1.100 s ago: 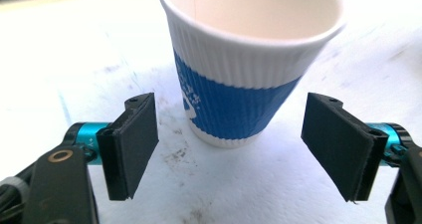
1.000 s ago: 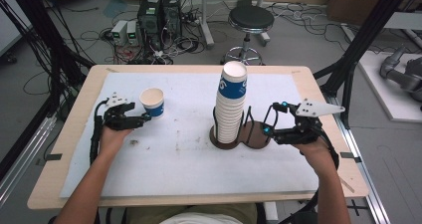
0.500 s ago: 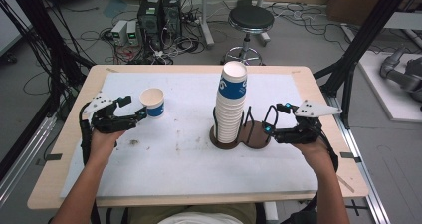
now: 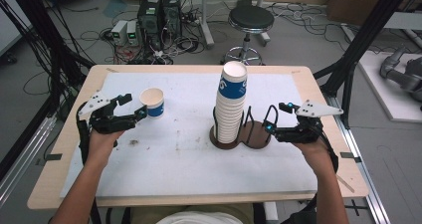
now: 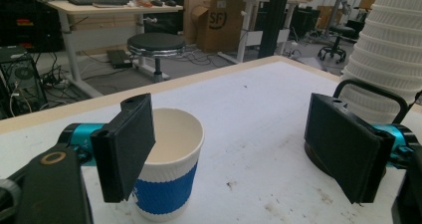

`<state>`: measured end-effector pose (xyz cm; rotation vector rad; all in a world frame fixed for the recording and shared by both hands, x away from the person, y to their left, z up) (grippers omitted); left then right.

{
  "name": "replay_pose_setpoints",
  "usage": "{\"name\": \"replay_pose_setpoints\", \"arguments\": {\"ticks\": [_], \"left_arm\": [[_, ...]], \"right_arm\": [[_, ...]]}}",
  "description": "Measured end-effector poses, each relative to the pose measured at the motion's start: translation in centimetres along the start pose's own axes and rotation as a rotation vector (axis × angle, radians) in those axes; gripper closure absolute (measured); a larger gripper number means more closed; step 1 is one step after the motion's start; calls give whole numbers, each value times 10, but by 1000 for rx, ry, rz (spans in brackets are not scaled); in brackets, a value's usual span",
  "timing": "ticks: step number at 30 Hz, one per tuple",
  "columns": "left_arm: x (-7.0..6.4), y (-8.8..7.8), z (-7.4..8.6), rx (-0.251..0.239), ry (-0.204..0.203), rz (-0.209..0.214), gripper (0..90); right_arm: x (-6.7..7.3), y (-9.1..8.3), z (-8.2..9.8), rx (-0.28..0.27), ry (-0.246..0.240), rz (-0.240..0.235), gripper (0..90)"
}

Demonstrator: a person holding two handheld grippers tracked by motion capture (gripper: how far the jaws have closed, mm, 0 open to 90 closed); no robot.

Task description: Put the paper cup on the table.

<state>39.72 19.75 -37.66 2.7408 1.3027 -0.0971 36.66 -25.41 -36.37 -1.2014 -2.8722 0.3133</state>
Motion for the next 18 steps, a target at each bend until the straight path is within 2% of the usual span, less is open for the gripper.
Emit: {"name": "replay_pose_setpoints", "arguments": {"ticks": [5,11,13,18], "left_arm": [[-5,4,0,4,-2,23,199],[-22,8,-3,-6,-14,66,198],[-27,10,-5,-4,-2,80,199],[-40,12,-11,-9,-2,123,199]], "right_arm": [[-1,-3,3,7,3,5,189],[-4,-5,3,7,6,11,189],[-6,-6,2,-1,9,14,189],[-10,-10,5,3,10,22,189]]}}
Point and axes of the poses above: each handheld gripper's, and its own axes: y roughly forward along the jaws, z roughly out of its underside, x roughly to its left, the point moved 7 cm from there along y, roughly forward along the jaws, and after that the axes turned 13 degrees about -x, right-handed, at the moved point
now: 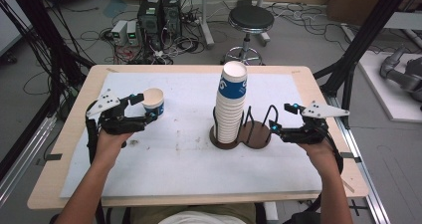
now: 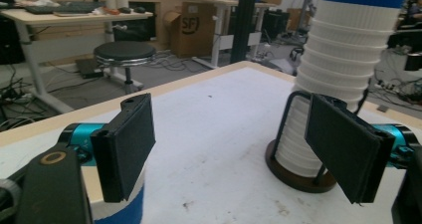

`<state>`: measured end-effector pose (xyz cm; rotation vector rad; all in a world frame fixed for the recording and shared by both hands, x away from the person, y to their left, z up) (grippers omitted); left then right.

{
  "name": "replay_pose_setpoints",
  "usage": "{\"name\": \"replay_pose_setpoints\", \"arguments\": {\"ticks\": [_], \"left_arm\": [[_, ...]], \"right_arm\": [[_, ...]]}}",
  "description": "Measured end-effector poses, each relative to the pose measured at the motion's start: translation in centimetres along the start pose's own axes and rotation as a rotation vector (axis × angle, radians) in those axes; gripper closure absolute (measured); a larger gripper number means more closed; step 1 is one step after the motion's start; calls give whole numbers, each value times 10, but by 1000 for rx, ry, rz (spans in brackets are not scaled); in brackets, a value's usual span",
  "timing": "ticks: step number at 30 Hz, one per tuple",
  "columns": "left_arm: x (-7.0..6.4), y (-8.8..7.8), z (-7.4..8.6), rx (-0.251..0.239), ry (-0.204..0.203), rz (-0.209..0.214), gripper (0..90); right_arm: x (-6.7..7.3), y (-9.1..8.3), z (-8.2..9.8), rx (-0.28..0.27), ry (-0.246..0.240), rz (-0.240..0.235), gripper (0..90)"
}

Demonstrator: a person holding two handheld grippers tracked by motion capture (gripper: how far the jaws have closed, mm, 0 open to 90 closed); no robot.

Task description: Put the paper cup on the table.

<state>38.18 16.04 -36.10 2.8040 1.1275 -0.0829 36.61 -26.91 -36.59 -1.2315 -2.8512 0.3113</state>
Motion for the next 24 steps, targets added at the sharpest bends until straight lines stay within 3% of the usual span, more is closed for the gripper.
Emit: {"name": "replay_pose_setpoints", "arguments": {"ticks": [12,24], "left_arm": [[-11,2,-1,-7,6,41,198],[-10,1,0,1,6,35,198]], "right_arm": [[4,-5,-5,-8,-5,12,189],[5,-5,-5,-14,-3,7,189]]}}
Point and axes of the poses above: each handheld gripper's, and its own axes: y roughly forward along the jaws, z roughly out of its underside, x roughly to its left, the point moved 7 cm from there along y, roughly forward along the jaws, and after that the axes turned 13 degrees about -x, right-handed, at the moved point
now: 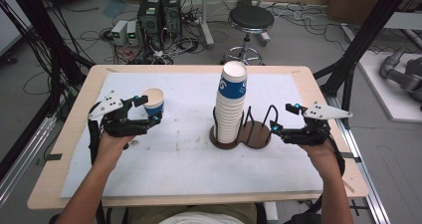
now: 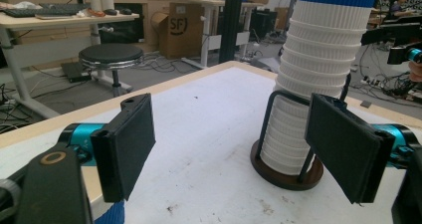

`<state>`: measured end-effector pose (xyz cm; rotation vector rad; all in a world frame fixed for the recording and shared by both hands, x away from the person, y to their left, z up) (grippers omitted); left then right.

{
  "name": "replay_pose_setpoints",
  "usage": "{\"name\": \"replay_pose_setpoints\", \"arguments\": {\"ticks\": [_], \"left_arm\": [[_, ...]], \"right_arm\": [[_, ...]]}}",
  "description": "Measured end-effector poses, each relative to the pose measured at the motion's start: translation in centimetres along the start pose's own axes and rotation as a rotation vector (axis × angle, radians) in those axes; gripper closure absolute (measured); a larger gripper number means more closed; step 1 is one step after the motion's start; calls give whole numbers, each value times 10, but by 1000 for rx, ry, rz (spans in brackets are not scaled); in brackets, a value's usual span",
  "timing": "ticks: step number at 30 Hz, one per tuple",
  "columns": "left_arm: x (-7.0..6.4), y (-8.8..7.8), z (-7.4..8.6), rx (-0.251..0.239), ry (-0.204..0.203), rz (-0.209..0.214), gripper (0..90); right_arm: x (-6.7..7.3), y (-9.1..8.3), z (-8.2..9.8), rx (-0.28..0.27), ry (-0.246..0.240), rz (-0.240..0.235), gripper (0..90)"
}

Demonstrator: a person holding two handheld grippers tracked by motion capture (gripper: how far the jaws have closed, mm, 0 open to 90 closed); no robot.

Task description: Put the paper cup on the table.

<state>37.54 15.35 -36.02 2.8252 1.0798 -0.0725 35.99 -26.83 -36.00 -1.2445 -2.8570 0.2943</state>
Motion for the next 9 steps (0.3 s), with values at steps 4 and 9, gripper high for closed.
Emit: {"name": "replay_pose_setpoints", "arguments": {"ticks": [4,9], "left_arm": [[1,0,1,6,2,-2,199],[4,0,6,20,1,-12,198]], "right_arm": [[0,-1,0,-1,6,1,189],[-1,-1,0,-1,5,-1,189]]}}
Point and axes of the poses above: each handheld gripper's, and its own axes: y roughly forward along the jaws, z roughly out of its underside, x roughly to its left, the point moved 7 cm from there along y, roughly forward along the jaws, and after that the axes turned 13 degrees about -x, right-handed, at the moved point
